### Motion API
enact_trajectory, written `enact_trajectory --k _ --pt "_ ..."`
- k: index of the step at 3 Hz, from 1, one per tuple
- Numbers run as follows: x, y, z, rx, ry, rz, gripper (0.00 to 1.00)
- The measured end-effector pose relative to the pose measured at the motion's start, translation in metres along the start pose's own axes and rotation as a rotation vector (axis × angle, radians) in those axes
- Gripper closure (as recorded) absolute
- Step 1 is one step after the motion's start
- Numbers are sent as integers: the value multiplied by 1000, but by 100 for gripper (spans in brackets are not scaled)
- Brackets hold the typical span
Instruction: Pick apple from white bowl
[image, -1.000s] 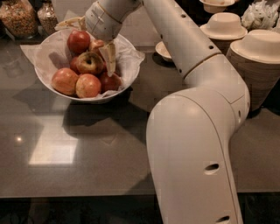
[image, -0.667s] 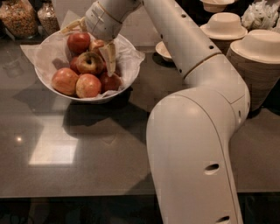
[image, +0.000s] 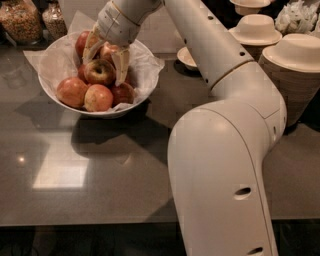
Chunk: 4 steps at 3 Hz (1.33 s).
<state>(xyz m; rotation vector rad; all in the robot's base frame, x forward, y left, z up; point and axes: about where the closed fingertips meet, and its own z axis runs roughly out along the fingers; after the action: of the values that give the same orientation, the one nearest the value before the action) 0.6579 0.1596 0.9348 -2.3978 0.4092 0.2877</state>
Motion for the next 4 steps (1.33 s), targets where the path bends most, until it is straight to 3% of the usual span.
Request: enact_trajectory --k 1,2,4 --pt "0 0 0 0 0 0 89" --pt "0 0 0 0 0 0 100" --pt "0 -1 -1 0 0 0 100"
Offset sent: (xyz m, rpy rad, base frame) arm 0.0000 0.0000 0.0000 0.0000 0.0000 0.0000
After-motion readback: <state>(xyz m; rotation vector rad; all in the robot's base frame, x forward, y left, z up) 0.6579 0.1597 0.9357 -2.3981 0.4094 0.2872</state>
